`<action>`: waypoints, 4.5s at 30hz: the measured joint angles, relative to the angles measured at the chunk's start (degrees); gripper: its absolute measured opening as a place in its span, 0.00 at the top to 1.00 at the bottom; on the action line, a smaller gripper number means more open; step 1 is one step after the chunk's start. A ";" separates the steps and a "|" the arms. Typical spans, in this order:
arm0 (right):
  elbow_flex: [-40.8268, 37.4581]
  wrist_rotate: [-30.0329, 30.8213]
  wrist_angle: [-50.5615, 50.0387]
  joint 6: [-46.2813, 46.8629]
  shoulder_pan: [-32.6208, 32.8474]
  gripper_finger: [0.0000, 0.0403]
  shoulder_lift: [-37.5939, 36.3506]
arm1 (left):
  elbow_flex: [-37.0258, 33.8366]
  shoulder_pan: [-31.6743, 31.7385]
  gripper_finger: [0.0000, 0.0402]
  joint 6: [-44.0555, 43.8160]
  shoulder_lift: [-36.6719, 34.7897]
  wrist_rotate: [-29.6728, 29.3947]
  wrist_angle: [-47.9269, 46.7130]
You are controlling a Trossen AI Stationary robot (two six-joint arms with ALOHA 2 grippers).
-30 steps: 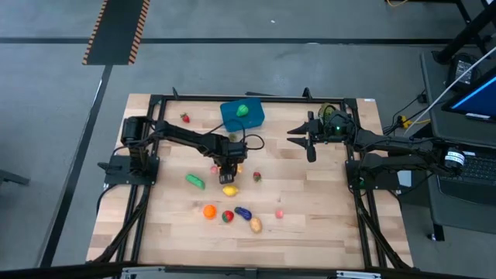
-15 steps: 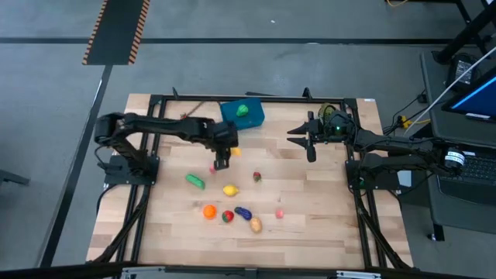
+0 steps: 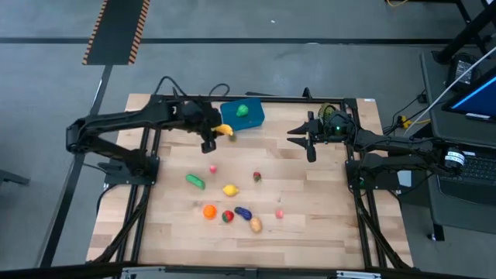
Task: Pick and placing Produce into tupperware
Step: Put the banana into the blue bin
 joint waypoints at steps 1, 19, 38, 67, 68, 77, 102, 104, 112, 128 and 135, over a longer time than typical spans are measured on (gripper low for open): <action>0.00 0.00 -0.05 0.00 0.00 0.69 0.00 | -0.67 0.53 0.68 0.01 -0.76 0.10 -0.03; 0.00 0.00 0.24 -0.15 -0.01 0.69 0.00 | -32.25 6.42 0.68 -3.84 -20.73 9.07 25.77; 0.00 0.00 0.17 -0.17 -0.02 0.69 0.00 | -36.69 8.56 0.68 -1.90 -23.84 23.11 49.13; 0.00 0.02 0.22 -0.44 -0.02 0.69 0.00 | -36.66 8.56 0.68 -5.99 -10.40 0.64 62.15; 0.00 0.02 0.22 -0.44 0.00 0.69 0.00 | -36.66 8.56 0.68 -5.99 -10.42 -0.38 61.89; 0.00 0.02 0.22 -0.44 -0.02 0.69 0.00 | -36.43 9.46 0.68 -5.99 -10.38 -1.57 60.67; 0.00 0.04 -0.22 -0.44 -0.02 0.69 0.00 | 3.08 17.61 0.68 6.59 19.54 10.05 20.51; 0.00 0.04 -0.24 -0.44 0.00 0.69 0.00 | 6.70 17.93 0.68 7.52 22.30 10.91 15.98; 0.00 0.04 -0.38 -0.44 0.00 0.69 0.00 | 18.95 18.05 0.68 10.55 31.06 12.38 0.72; 0.00 0.02 -0.50 -0.44 -0.01 0.69 0.00 | 22.35 18.33 0.68 11.78 39.50 12.20 -4.28; 0.00 0.02 -0.50 -0.44 -0.01 0.69 0.00 | 22.35 18.35 0.68 11.97 41.63 12.27 -4.05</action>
